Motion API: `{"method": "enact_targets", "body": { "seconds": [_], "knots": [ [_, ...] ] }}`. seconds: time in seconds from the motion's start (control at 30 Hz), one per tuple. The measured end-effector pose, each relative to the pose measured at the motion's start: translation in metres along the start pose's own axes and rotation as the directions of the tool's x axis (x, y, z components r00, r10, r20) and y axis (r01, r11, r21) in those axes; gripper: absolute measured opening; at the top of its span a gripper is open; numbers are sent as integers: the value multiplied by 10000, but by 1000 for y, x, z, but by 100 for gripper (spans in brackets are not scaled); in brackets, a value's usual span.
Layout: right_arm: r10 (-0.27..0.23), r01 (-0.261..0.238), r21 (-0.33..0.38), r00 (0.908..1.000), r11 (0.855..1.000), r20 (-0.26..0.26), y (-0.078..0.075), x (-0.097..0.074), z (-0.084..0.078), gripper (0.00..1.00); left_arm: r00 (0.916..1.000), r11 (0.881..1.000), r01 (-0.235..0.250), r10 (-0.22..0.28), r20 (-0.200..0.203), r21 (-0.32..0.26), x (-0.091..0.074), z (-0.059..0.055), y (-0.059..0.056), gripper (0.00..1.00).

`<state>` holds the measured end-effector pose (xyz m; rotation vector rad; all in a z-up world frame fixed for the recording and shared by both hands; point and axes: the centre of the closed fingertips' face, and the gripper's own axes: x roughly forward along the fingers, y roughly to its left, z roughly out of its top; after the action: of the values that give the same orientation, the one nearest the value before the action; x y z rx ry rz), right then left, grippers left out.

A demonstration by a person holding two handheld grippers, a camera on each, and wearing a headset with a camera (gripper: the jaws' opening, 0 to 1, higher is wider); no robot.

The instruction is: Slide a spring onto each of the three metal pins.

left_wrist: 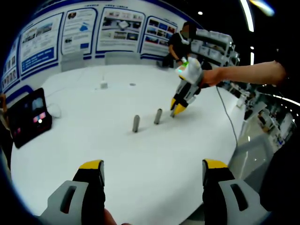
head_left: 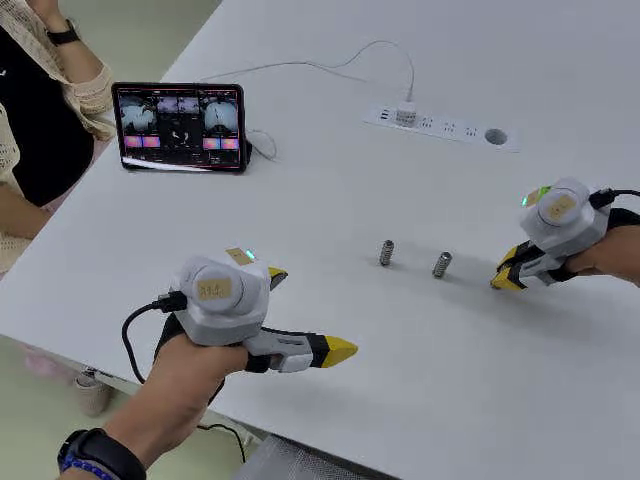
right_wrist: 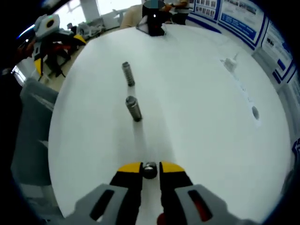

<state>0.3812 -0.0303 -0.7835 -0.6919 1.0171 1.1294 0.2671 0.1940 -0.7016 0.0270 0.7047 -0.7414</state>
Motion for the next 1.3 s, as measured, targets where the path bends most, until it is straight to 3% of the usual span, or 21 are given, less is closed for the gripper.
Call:
{"method": "enact_targets", "body": {
  "seconds": [0.4, 0.7, 1.0, 1.2, 1.3],
  "knots": [
    [-602, 601, 439, 9982, 9972, -3, -2, -12, -13, 40, 9999, 10000, 54, -54, 136, -14, 3, 4, 0, 88],
    [-865, 783, 1571, 9952, 9845, 458, 2, -20, -21, 51, 9995, 10000, 81, -82, 293, 48, 3, 10, -1, 88],
    [-1171, 668, 2864, 9798, 9558, 1622, 10, -30, -16, 57, 9996, 10000, 59, -60, 273, 19, 0, 6, -1, 88],
    [-1520, 667, 3627, 9654, 9295, 2119, 12, -34, -17, 60, 9994, 10000, 17, -17, 333, -20, -1, 8, 1, 88],
    [-1731, 603, 4122, 9547, 9091, 2421, 13, -37, -19, 62, 9993, 10000, 19, -17, 386, -27, -1, 11, 3, 88]
  ]
}}
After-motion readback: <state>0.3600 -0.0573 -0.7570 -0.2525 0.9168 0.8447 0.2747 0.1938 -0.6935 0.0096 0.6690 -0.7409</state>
